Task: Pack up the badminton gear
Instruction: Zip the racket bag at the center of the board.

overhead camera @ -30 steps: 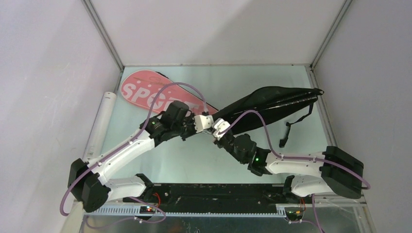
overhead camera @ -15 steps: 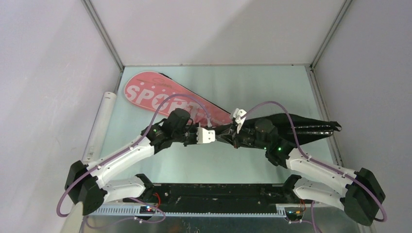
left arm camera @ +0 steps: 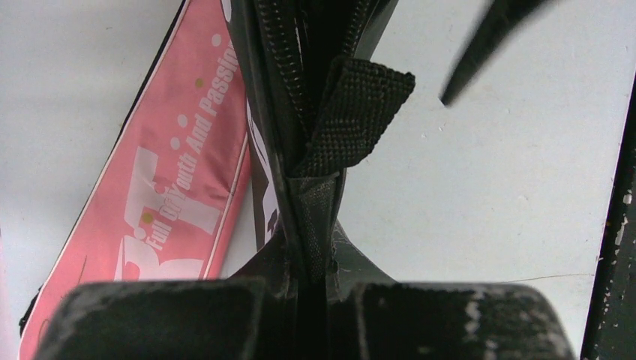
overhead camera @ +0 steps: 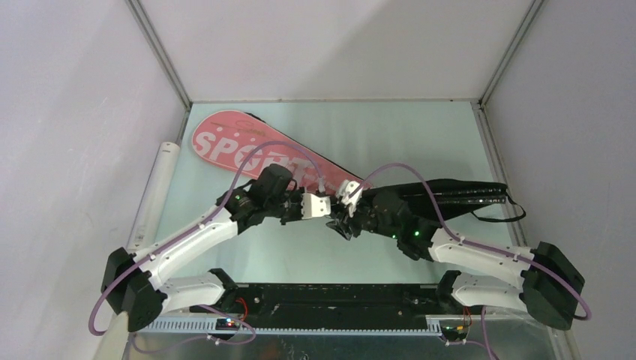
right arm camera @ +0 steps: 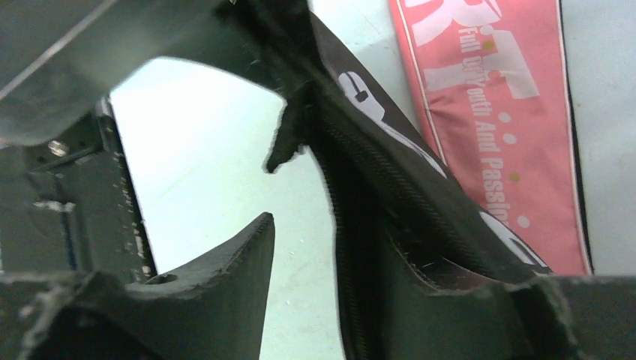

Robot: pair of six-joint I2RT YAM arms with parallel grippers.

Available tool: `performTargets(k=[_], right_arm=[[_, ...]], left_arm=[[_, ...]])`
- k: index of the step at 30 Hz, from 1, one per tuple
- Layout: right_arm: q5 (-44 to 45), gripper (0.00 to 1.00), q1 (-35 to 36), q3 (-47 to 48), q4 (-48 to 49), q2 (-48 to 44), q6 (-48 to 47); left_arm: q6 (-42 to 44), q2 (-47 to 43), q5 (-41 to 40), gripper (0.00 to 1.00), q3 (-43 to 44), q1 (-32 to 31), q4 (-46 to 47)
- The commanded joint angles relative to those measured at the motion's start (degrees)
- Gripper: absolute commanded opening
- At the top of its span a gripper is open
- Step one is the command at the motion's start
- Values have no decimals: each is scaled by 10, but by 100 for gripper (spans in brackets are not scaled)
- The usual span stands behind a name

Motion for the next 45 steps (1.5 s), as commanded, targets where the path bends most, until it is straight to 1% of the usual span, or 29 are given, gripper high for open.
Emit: performTargets(k=[1,2,5,8,10,14,20,22,24,29,31,36,41,43,44,45], right_arm=[[168,55,49,17,34,22,-55],[201,58,56,17,42,26,-60],[270,61,94,10,62,32,-96],[343,63,119,-12,110,34,-127],[363,65,129,-24,134,30,-145],[349,66,129,-30,164,24,-139],[317,65,138,-30,252,52,-143],[309,65,139,-27,262,62,-140],[309,64,138,-26,271,67,-136],[362,57,142,-24,319,88,-135],[373,56,146,-20,327,93,-135],[401,55,161,3,318,102,-135],[467,52,177,28,288,114,-135],[490,47,182,38,277,109,-132],[501,41,184,48,253,106,-129],[504,38,184,63,235,101,-120]], left_arm=[[-92,29,18,0,27,7,-61],[-95,35,17,0,34,6,-67],[-101,39,17,0,40,7,-75],[-101,40,20,0,40,7,-80],[-104,41,24,0,41,7,-84],[-109,36,36,0,40,7,-86],[-112,38,46,0,42,7,-88],[-112,39,47,0,45,8,-91],[-114,37,48,0,46,8,-90],[-115,36,49,0,46,7,-91],[-114,38,47,0,46,8,-91],[-115,43,50,0,46,7,-91],[-114,40,48,0,42,7,-89],[-114,39,48,0,41,7,-89],[-114,39,46,0,41,7,-89],[-112,39,45,0,40,8,-89]])
